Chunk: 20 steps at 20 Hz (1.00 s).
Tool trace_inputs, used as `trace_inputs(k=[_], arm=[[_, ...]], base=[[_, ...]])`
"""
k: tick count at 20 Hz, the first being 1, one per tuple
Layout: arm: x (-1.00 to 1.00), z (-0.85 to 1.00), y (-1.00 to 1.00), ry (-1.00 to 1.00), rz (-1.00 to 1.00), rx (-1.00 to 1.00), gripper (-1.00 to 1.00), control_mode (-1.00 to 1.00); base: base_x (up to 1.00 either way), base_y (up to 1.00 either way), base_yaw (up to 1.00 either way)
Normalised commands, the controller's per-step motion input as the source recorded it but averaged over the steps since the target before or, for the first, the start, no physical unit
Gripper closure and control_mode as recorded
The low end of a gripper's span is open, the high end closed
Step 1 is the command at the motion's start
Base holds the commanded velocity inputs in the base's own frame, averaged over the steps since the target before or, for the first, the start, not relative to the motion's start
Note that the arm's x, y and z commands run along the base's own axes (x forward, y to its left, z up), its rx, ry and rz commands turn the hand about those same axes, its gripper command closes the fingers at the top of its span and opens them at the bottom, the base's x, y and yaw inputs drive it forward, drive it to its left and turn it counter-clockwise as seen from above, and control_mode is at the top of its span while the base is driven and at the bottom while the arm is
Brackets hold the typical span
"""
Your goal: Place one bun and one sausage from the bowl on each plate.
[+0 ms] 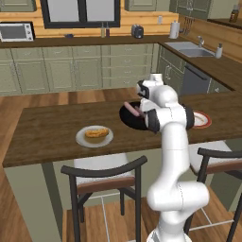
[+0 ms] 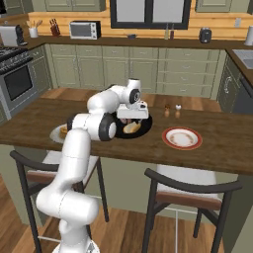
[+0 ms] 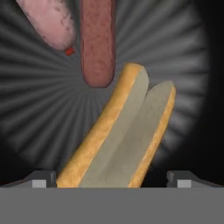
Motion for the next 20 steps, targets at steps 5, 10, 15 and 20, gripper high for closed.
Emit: trace_inputs(k=[5, 10, 15, 20], arm=[[-0.66, -0.19, 0.00, -0.15, 0.04, 0.00, -1.00, -1.00], [-0.67, -0.32, 0.25, -0.19, 0.10, -0.02, -1.00, -1.00], [0.00, -0.08, 0.35, -0.16, 0.01, -0.08, -1.00, -1.00], [-0.02, 0.00, -0.17, -0.09, -0.09, -0.01, -1.00, -1.00]], base=[[0.00, 0.00, 0.00], [0.00, 0.00, 0.00], [0.00, 0.00, 0.00], [0.00, 0.00, 0.00]])
